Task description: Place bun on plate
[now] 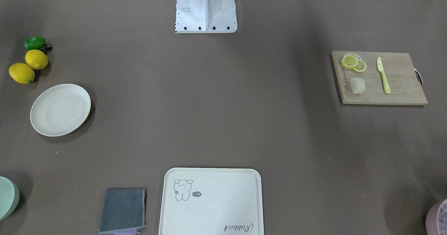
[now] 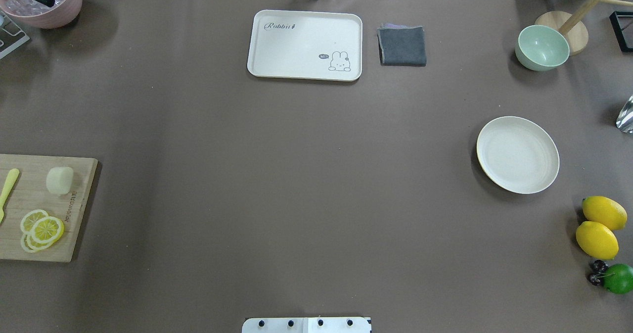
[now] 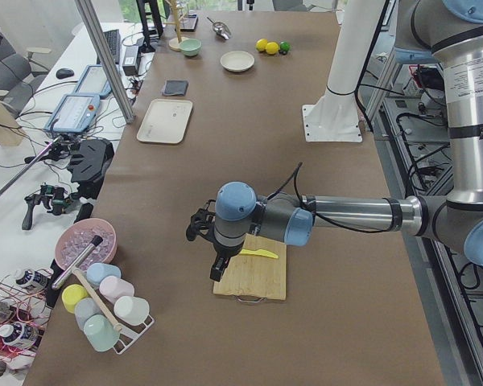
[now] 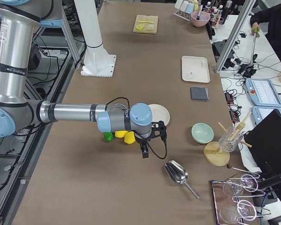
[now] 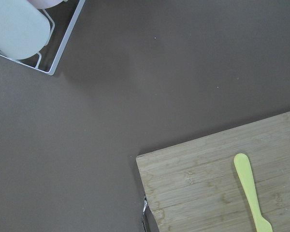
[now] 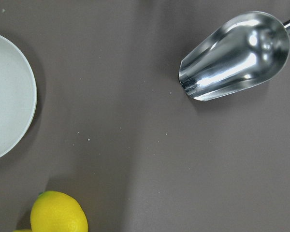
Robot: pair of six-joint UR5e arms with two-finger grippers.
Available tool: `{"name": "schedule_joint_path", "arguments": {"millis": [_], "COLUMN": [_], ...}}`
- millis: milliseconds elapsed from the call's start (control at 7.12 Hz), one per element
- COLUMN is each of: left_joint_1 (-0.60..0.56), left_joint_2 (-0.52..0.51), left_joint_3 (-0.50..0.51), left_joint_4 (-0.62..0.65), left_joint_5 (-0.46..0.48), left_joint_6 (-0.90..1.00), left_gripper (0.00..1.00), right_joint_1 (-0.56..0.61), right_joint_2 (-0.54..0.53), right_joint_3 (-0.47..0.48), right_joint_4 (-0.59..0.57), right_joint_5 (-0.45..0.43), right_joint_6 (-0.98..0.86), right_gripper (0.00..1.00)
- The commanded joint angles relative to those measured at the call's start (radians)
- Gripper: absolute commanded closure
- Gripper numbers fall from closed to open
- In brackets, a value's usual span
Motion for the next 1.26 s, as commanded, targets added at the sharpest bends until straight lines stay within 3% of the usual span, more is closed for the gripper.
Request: {"name": "schedule_joint_path", "arguments": {"millis": [0,421,561,842,1123], "left_joint_1": [0.001,0.018,0.056,0.249,0.391], "left_joint_2": [-0.011,-0.022,-0.038,-0.033,-0.031], "left_joint_3": [-0.011,-0.012,-0.018,-0.020,-0.023], "left_joint_4": [-0.001,-0.004,-0.011,-0.208,-0.328], "left_joint_5": [0.006,0.000,0.000,0.014,0.056], "left_joint_6": [-0.044,-0.085,-0.200,-0.577,-0.808], "left_gripper": [0.03,0.03,0.02,0.02,0.02], "right_joint_1": [0.000,0.000,0.000,-0.006,-0.021], "right_joint_2": [0.001,0.005,0.005,0.005,0.007], "right_joint_3": [0.000,0.001,0.001,0.004,0.003], "right_joint_4": [0.000,0.000,0.000,0.003,0.044], "right_joint_5": [0.000,0.001,0.001,0.004,0.003], "right_joint_6": [0.000,0.002,0.002,0.002,0.035], "right_gripper": [0.00,0.00,0.00,0.00,0.00]}}
